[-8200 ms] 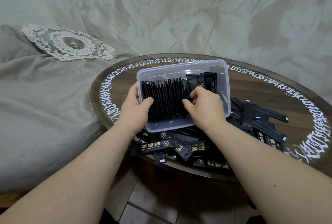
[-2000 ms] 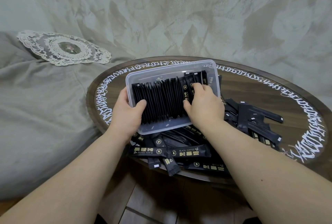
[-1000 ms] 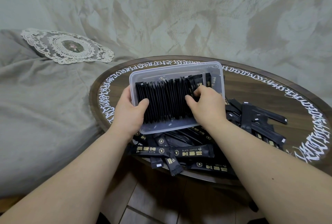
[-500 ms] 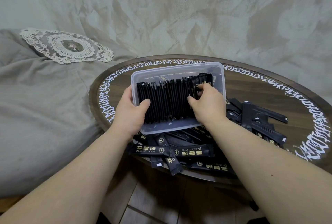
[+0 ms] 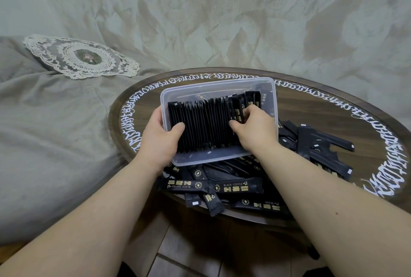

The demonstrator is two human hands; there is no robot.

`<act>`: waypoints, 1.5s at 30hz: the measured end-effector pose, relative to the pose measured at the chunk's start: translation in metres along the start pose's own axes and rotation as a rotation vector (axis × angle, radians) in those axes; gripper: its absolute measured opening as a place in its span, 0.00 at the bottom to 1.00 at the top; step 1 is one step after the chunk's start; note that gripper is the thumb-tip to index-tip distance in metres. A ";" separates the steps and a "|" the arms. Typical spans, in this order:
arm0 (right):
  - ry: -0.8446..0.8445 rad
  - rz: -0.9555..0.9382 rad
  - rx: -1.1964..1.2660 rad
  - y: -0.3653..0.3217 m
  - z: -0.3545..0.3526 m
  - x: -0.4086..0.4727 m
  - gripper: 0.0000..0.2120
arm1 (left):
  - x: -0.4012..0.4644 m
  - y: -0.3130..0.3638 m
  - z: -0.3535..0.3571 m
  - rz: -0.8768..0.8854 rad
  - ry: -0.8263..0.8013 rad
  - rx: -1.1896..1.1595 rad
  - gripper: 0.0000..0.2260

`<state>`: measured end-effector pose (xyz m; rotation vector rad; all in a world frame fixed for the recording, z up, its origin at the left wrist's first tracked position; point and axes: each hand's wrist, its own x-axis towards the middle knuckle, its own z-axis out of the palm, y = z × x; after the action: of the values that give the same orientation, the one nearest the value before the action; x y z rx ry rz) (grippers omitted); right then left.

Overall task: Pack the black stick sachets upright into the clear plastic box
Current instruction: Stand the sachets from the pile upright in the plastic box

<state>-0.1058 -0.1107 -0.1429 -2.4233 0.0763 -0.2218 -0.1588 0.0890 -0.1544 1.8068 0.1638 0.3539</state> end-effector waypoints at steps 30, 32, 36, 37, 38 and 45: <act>-0.021 -0.004 -0.079 -0.009 0.000 -0.004 0.07 | 0.001 -0.003 -0.002 -0.018 -0.013 0.003 0.22; 0.031 0.019 -0.097 -0.008 -0.002 -0.004 0.07 | -0.001 -0.001 -0.001 -0.017 -0.016 0.005 0.22; 0.069 0.014 -0.132 -0.009 -0.004 -0.006 0.07 | -0.001 0.000 0.000 -0.017 -0.019 0.017 0.25; 0.065 0.010 -0.130 -0.008 -0.004 -0.007 0.07 | 0.000 0.000 -0.001 -0.019 -0.020 0.016 0.26; 0.054 0.004 -0.122 -0.007 -0.004 -0.007 0.08 | -0.001 0.000 -0.001 -0.021 -0.020 0.019 0.26; -0.039 -0.061 -0.162 -0.003 -0.001 -0.005 0.07 | -0.001 0.001 -0.001 -0.021 -0.024 0.017 0.24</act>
<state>-0.1112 -0.1088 -0.1408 -2.5925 0.0033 -0.2031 -0.1597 0.0893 -0.1532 1.8246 0.1687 0.3166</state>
